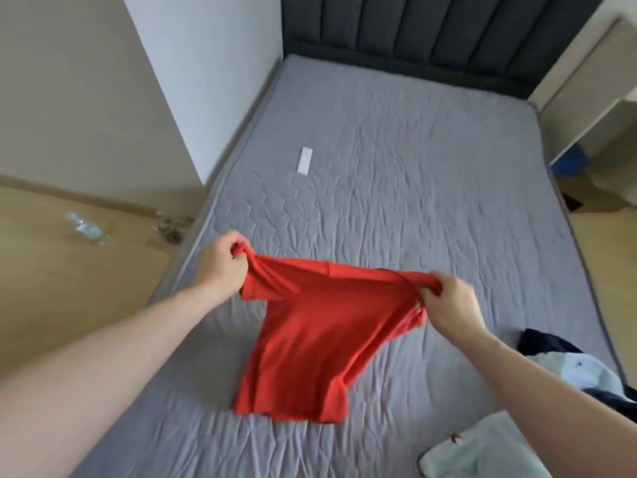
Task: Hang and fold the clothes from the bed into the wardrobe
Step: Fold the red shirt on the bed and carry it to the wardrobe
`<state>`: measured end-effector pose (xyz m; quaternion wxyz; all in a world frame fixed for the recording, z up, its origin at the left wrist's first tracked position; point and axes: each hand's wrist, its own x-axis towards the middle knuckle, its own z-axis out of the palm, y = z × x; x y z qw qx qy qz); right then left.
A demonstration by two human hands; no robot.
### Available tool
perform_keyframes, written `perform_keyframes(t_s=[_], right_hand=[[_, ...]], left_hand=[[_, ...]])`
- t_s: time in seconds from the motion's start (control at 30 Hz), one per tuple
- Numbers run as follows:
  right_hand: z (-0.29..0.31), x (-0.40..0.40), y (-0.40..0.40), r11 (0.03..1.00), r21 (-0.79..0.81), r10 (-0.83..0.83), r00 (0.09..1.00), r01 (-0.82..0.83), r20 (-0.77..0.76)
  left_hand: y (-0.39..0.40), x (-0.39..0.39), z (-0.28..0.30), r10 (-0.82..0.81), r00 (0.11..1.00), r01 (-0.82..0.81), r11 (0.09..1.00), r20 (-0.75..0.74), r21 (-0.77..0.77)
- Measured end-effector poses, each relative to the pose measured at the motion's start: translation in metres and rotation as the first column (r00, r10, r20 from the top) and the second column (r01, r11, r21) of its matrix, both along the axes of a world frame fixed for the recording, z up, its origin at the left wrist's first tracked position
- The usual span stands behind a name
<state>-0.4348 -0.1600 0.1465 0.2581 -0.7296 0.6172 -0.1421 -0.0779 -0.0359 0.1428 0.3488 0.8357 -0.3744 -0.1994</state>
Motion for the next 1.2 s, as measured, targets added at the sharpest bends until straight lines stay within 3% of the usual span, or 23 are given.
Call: perform_keyframes(t_s=[0.1, 0.23, 0.33, 0.43, 0.6, 0.77, 0.87, 0.97, 1.1, 1.2], right_hand=[[0.093, 0.021, -0.032, 0.975, -0.220, 0.006, 0.993, 0.021, 0.118], [0.201, 0.034, -0.048, 0.905, -0.426, 0.068, 0.979, 0.020, 0.190], [0.252, 0.032, -0.042, 0.848, -0.529, 0.113, 0.986, -0.034, 0.118], [0.268, 0.025, -0.023, 0.824, -0.552, 0.156, 0.988, -0.127, 0.006], [0.205, 0.009, 0.023, 0.863, -0.459, 0.192, 0.978, -0.210, -0.085], [0.061, -0.010, 0.086, 0.939, -0.168, 0.267, 0.945, -0.299, -0.186], [-0.038, -0.016, 0.136, 0.940, 0.056, 0.341, 0.910, -0.338, -0.237], [-0.120, -0.022, 0.196, 0.894, 0.299, 0.413, 0.873, -0.334, -0.259], [-0.190, -0.033, 0.265, 0.794, 0.544, 0.451, 0.863, -0.271, -0.228], [-0.216, -0.038, 0.281, 0.728, 0.654, 0.418, 0.889, -0.206, -0.186]], left_hand=[[-0.047, 0.016, 0.107, 0.065, 0.997, -0.052, 0.969, 0.044, -0.243], [-0.068, 0.032, 0.231, 0.128, 0.986, -0.072, 0.904, 0.107, -0.422], [-0.060, 0.038, 0.290, 0.092, 0.992, -0.035, 0.864, 0.088, -0.503], [-0.038, 0.042, 0.304, 0.021, 0.993, 0.038, 0.876, 0.117, -0.480], [0.017, 0.046, 0.231, -0.117, 0.975, 0.176, 0.924, 0.188, -0.340], [0.092, 0.043, 0.082, -0.333, 0.915, 0.357, 0.931, 0.230, -0.073], [0.147, 0.037, -0.009, -0.462, 0.862, 0.426, 0.884, 0.210, 0.193], [0.200, 0.020, -0.087, -0.529, 0.844, 0.456, 0.796, 0.089, 0.398], [0.253, -0.008, -0.162, -0.505, 0.859, 0.482, 0.737, -0.088, 0.474], [0.271, -0.026, -0.198, -0.248, 0.938, 0.336, 0.818, -0.240, 0.467]])
